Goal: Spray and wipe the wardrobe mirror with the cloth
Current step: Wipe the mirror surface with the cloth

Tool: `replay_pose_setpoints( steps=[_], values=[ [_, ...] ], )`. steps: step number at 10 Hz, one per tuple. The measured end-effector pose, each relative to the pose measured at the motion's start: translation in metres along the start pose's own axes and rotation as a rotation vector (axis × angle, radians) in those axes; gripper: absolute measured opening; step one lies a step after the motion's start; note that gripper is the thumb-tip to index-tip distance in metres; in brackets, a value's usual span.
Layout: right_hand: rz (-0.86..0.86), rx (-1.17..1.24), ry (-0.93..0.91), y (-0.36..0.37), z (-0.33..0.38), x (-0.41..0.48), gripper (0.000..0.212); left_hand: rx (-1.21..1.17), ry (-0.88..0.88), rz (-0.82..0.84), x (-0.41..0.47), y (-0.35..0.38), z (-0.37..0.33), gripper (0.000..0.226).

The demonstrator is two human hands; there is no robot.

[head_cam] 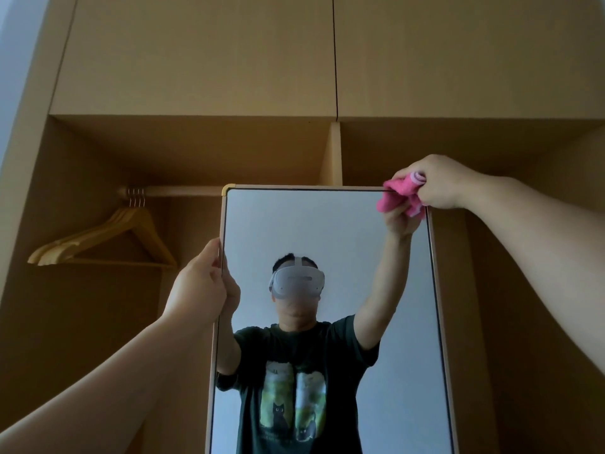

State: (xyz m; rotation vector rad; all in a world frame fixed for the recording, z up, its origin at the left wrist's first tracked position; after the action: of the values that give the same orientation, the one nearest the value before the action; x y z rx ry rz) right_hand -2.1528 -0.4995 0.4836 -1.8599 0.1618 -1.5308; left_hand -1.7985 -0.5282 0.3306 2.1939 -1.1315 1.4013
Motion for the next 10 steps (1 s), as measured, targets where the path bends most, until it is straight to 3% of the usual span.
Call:
replay_pose_setpoints(
  steps=[3,4,5,6,8,10],
  values=[
    [-0.204,0.199,0.209,0.005,-0.039,-0.023,0.054,0.027,0.023,-0.037,0.000,0.001,0.002,0.039],
    [-0.234,0.351,0.321,0.017,-0.055,-0.038,0.059,0.085,0.014,-0.043,-0.002,0.001,0.005,0.026],
    [-0.249,0.449,0.383,0.031,-0.059,-0.053,0.046,0.116,0.005,-0.044,-0.004,0.001,0.008,0.020],
    [-0.274,0.504,0.410,0.040,-0.059,-0.063,0.035,0.109,0.000,-0.039,-0.005,0.001,0.009,0.019],
    [-0.273,0.532,0.436,0.053,-0.058,-0.074,0.046,0.121,-0.013,-0.001,-0.012,0.002,0.014,0.018],
    [-0.241,0.566,0.450,0.063,-0.059,-0.090,0.038,0.089,-0.011,0.031,-0.024,0.002,0.017,0.019]
  ],
)
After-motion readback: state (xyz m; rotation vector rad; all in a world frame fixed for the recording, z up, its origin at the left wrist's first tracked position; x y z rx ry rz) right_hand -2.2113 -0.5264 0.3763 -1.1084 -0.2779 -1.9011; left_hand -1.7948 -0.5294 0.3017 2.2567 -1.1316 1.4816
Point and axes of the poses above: each hand's wrist, its own x-axis towards the middle knuckle, its own y-axis out of the palm, z = x × y, the point moved 8 cm from there along x, towards the middle knuckle, and after that the axes turned 3 degrees about -y, right-handed, at the moved point
